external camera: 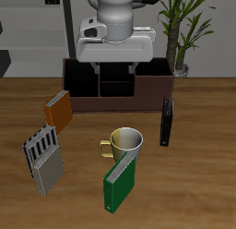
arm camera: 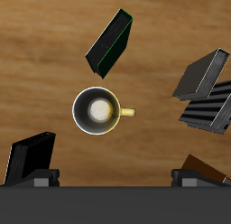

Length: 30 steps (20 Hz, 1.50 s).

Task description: Place the yellow book into the back desk caddy's left compartment

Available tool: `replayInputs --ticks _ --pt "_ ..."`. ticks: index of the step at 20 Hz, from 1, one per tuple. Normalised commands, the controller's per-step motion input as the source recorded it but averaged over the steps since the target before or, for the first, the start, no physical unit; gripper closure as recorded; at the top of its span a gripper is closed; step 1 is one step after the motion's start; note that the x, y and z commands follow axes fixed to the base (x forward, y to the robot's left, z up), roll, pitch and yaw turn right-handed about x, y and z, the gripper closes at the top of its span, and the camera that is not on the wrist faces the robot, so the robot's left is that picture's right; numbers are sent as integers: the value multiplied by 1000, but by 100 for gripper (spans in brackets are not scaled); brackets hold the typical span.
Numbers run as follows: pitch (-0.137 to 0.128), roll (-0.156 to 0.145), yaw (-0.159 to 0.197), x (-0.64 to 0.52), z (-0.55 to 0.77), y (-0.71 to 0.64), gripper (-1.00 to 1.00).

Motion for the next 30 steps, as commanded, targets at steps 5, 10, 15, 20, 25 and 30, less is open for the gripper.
replayInputs --ticks 5,10,15,20,25,30 --pt "-12 29 -6 307 -64 -590 -100" --pt "-20 -50 -11 255 -83 -695 -100" --pt "6 -25 -7 261 -124 -533 -100" --pt "-18 -26 26 185 -107 -340 -100" --pt "-19 -16 23 242 -116 -244 -100" --pt "5 -7 -14 262 -210 -131 -100"
